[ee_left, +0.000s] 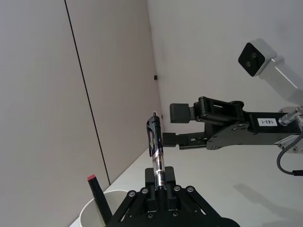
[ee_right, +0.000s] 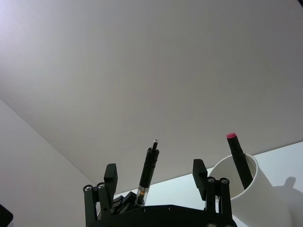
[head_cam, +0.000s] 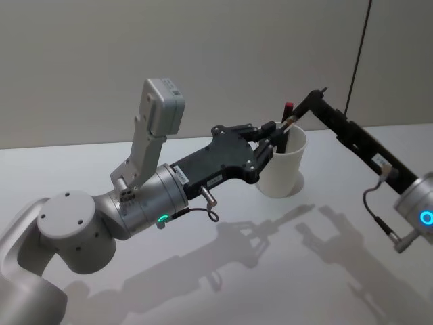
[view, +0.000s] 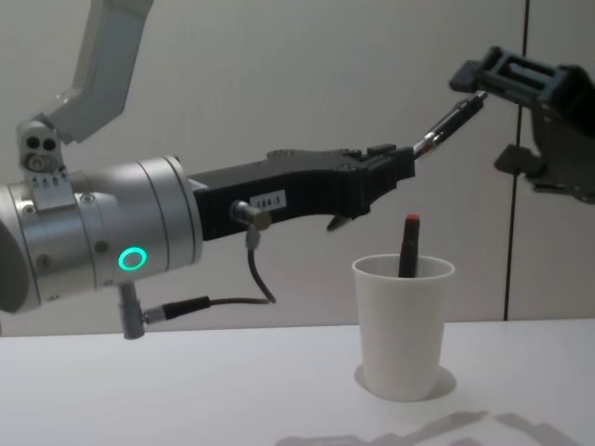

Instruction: Place the pen into the pen holder.

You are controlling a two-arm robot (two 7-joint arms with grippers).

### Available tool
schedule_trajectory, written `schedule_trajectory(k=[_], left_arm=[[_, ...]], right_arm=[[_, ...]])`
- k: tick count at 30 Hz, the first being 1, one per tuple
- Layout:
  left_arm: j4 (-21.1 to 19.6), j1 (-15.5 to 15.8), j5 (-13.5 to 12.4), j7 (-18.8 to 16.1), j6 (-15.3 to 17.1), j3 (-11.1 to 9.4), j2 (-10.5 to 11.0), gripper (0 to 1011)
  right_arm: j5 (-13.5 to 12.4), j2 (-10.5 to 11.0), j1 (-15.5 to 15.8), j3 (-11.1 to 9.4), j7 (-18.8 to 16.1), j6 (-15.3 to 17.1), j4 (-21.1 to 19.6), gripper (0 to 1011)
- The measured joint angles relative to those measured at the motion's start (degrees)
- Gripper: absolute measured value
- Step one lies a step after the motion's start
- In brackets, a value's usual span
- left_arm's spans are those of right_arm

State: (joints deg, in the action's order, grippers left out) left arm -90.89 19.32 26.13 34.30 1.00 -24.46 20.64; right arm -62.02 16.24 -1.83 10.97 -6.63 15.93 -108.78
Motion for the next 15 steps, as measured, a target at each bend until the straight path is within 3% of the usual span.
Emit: schedule_trajectory(k=[15], left_arm=[[0.0, 0.0, 0.0, 0.0, 0.0, 0.0, 0.0, 121]], right_arm=[[1.78, -2.74, -3.27, 2.34, 3.01, 1.95, 1.9, 1001]])
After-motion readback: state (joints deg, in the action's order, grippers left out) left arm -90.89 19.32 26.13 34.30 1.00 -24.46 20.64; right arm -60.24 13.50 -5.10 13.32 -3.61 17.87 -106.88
